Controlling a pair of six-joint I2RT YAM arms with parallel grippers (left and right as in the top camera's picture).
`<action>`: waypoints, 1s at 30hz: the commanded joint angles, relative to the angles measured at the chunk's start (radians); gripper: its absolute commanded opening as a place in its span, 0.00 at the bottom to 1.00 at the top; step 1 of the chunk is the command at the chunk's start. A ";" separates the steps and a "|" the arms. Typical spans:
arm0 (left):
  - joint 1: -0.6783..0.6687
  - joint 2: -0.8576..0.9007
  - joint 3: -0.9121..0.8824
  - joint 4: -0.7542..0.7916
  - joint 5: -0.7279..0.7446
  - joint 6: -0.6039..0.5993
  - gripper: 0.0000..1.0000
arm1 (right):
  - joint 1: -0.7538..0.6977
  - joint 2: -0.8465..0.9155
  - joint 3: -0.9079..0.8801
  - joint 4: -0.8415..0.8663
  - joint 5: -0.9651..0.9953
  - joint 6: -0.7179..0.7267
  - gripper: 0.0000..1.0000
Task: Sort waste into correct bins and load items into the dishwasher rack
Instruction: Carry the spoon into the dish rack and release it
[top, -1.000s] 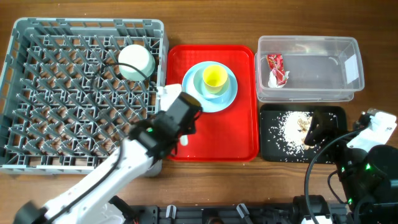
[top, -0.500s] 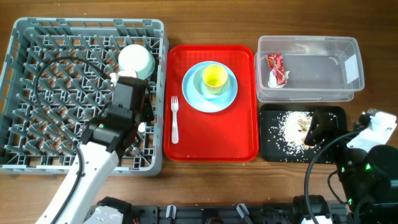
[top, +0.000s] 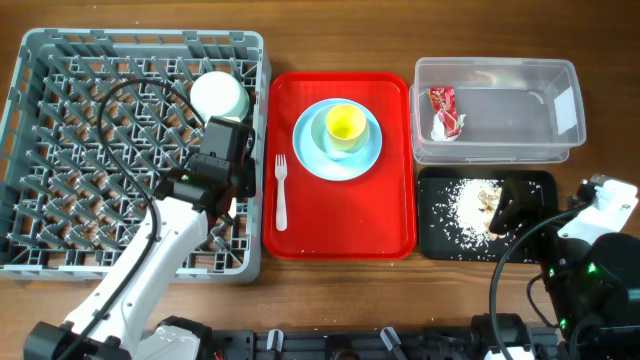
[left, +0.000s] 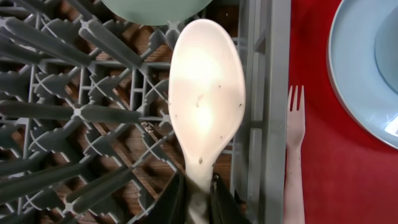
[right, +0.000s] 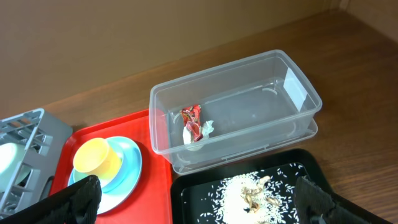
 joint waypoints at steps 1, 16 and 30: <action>0.006 0.018 0.004 0.005 0.011 0.016 0.11 | -0.003 0.000 0.008 0.003 -0.010 -0.018 1.00; 0.007 0.036 0.004 -0.007 -0.015 0.016 0.15 | -0.003 0.000 0.008 0.002 -0.010 -0.018 1.00; 0.006 -0.066 0.107 -0.061 0.057 -0.111 0.18 | -0.003 0.000 0.008 0.002 -0.010 -0.018 1.00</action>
